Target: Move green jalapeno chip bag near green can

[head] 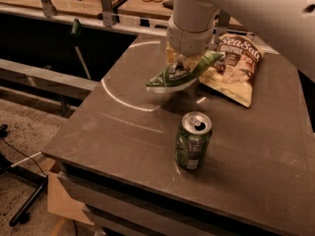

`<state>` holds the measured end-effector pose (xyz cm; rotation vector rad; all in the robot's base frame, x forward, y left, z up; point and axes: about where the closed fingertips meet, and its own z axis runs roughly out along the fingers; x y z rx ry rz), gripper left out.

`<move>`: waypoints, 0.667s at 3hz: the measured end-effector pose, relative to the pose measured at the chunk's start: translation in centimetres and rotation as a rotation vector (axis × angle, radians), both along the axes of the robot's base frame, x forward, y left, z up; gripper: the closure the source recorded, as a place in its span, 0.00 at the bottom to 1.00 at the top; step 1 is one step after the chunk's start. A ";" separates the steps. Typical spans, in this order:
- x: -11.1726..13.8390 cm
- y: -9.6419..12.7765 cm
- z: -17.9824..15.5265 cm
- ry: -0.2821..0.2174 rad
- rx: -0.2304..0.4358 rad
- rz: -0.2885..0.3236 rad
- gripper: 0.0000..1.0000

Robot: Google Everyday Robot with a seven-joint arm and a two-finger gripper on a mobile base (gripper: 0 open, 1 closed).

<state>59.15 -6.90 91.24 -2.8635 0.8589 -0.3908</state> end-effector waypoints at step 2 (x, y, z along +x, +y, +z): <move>-6.8 -2.9 -1.8 0.142 -0.013 -0.044 0.84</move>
Offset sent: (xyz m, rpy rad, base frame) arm -0.1082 -0.0416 -0.0272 -0.0321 0.2315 -0.0644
